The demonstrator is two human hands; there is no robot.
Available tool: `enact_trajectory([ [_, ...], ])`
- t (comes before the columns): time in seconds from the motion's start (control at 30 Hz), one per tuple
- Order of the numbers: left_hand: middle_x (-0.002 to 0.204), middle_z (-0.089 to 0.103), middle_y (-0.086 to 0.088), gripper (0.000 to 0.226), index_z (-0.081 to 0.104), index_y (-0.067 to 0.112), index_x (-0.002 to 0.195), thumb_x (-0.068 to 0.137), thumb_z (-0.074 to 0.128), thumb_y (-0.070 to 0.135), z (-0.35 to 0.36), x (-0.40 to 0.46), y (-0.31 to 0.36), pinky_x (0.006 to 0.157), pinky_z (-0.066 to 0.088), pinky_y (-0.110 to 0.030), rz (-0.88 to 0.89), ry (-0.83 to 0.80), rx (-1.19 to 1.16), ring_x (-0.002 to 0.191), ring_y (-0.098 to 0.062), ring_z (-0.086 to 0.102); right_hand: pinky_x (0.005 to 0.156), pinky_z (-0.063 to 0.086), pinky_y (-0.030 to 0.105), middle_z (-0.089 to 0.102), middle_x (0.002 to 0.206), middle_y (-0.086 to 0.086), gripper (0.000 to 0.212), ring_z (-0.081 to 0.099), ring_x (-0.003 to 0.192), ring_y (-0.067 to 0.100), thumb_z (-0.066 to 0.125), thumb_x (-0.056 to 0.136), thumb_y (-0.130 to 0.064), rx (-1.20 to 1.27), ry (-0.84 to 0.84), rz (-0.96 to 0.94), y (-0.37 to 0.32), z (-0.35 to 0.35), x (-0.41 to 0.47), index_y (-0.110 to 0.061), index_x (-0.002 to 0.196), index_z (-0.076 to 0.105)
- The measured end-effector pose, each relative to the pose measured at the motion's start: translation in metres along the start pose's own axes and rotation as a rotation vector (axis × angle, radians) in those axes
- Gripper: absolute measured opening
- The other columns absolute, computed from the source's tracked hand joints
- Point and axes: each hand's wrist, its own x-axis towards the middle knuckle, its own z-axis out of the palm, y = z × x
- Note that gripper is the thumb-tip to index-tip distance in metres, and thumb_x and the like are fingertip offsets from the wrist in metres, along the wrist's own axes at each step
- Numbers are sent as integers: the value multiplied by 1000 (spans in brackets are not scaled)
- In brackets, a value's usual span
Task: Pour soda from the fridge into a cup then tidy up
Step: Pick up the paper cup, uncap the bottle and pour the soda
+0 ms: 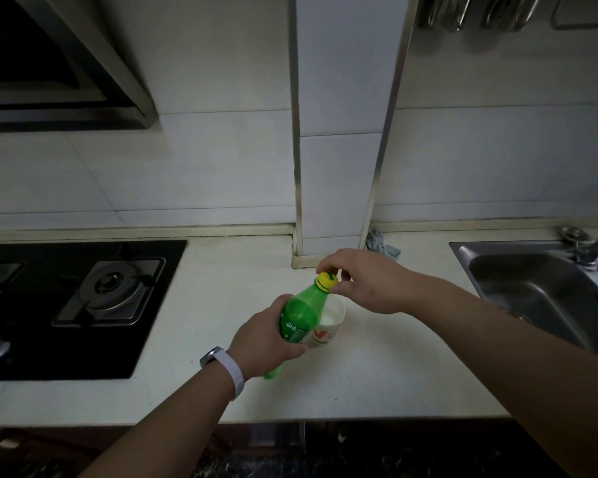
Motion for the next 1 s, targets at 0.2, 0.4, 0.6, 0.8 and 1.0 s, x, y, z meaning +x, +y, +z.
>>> enact_trajectory([
  [0.2,115,65,9,82,35,37,140,70,78,40,2,-4,3,73,48,-26,-4,41,124,95,-18,63,77,44,32,56,97,-9,22,51,88,12,56,93,-39,-55,-35,29,5,5,1,-27,112,55],
  [0.4,111,66,11,77,36,39,137,70,74,39,0,-5,5,69,46,-27,-1,98,148,96,-18,64,72,43,36,54,86,-6,32,51,82,14,44,96,-51,-111,-28,72,1,6,2,-21,101,55],
  [0.6,118,62,11,73,36,40,136,72,71,42,-1,-4,10,73,50,-30,34,182,195,100,-19,63,62,40,36,55,76,2,55,52,71,19,27,95,-61,-188,89,156,-1,14,4,-15,80,54],
  [0.8,109,64,11,75,38,40,133,69,78,40,-8,0,8,69,48,-28,22,161,64,91,-17,62,69,48,36,56,86,-8,24,54,75,10,57,89,-50,112,166,30,0,12,3,-29,100,57],
  [1.0,106,65,14,78,38,41,134,69,81,39,-12,4,5,69,49,-28,38,104,2,88,-14,61,79,46,22,55,109,-12,35,55,89,9,57,94,-34,139,116,-31,-4,-3,0,-36,129,53],
])
